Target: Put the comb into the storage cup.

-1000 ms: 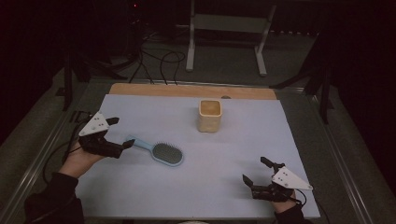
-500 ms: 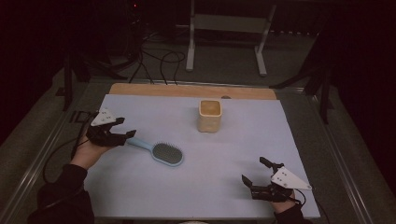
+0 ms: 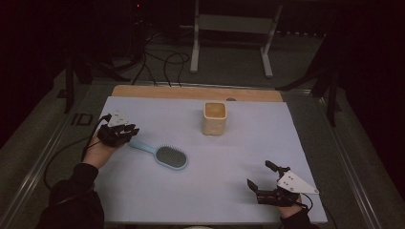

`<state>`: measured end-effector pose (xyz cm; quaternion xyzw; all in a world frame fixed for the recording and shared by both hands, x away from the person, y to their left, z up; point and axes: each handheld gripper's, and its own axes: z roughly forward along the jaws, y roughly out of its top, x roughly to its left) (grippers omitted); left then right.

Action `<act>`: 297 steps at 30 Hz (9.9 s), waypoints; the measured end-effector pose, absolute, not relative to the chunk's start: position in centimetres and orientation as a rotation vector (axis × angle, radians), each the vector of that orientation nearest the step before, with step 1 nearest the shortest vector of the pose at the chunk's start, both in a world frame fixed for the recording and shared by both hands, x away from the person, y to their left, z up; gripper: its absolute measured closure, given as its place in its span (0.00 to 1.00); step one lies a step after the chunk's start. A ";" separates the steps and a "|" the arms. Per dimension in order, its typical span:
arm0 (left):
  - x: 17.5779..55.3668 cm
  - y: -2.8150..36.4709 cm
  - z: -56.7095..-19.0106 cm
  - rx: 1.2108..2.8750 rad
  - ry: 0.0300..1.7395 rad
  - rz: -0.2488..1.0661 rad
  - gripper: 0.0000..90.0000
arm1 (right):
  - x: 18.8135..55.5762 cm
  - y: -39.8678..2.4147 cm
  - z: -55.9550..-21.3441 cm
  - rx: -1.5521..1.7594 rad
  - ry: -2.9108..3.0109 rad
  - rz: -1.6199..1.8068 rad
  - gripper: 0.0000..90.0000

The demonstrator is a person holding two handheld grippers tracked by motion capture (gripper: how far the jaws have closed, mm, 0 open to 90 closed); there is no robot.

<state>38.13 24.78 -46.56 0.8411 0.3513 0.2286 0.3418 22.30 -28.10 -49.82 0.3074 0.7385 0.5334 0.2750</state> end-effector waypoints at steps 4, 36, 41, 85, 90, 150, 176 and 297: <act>38.7 24.4 -47.1 2.241 0.917 0.595 0.99 | 22.3 -28.1 -49.8 0.827 1.985 1.437 0.10; 40.0 23.8 -50.2 2.420 0.948 0.471 1.00 | 22.3 -28.2 -49.8 0.836 1.979 1.444 0.10; 39.0 24.2 -50.1 2.440 0.933 0.453 1.00 | 22.4 -28.2 -49.8 0.842 1.977 1.442 0.10; 29.4 21.9 -48.9 2.619 0.794 0.295 1.00 | 22.4 -28.3 -49.7 0.843 1.973 1.437 0.10; 28.7 21.5 -48.9 2.613 0.793 0.270 1.00 | 22.3 -28.3 -49.7 0.845 1.971 1.440 0.10; 27.1 17.9 -44.6 2.523 0.992 0.260 1.00 | 22.3 -28.2 -49.7 0.841 1.969 1.436 0.10; 28.1 14.7 -44.9 2.473 1.106 0.227 0.37 | 22.3 -28.2 -49.7 0.843 1.974 1.436 0.10; 31.7 11.9 -39.8 2.321 1.033 0.348 0.78 | 22.2 -28.2 -49.6 0.851 1.963 1.422 0.10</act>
